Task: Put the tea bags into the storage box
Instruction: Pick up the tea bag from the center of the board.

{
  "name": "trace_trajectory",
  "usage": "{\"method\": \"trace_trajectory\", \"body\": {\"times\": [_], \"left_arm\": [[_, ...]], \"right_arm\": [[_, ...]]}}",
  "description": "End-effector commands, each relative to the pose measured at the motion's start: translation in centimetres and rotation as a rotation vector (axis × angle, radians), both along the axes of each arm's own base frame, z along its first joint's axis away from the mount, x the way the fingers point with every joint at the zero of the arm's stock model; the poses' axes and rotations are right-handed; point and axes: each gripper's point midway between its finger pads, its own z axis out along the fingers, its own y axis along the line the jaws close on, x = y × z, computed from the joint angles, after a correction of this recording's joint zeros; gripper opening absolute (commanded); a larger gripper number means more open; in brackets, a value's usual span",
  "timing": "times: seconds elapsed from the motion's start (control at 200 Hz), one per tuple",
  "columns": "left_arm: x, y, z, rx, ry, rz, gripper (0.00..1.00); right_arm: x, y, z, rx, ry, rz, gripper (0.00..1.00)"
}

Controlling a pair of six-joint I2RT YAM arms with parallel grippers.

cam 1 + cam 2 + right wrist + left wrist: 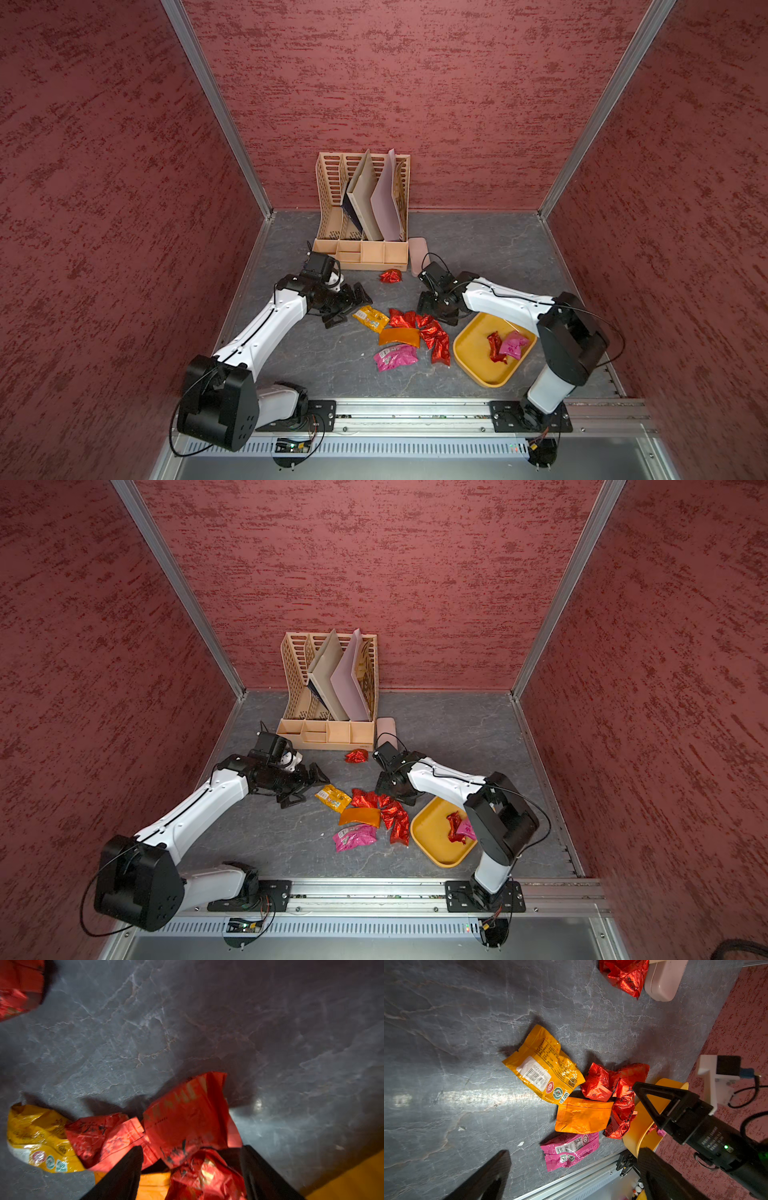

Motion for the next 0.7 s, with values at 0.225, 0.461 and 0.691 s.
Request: {"method": "trace_trajectory", "body": {"times": [0.225,0.461,0.691], "left_arm": [[-0.5,0.4,1.3,0.007,-0.027,-0.018,1.00],[-2.0,1.0,1.2,0.012,-0.021,-0.011,1.00],[-2.5,1.1,1.4,0.014,-0.025,-0.010,1.00]], "right_arm": [[2.3,1.2,-0.8,0.014,-0.053,-0.043,0.68],[3.3,1.3,-1.3,-0.009,-0.063,-0.044,0.36],[4.5,1.2,1.2,-0.025,-0.121,-0.011,0.17]]}}
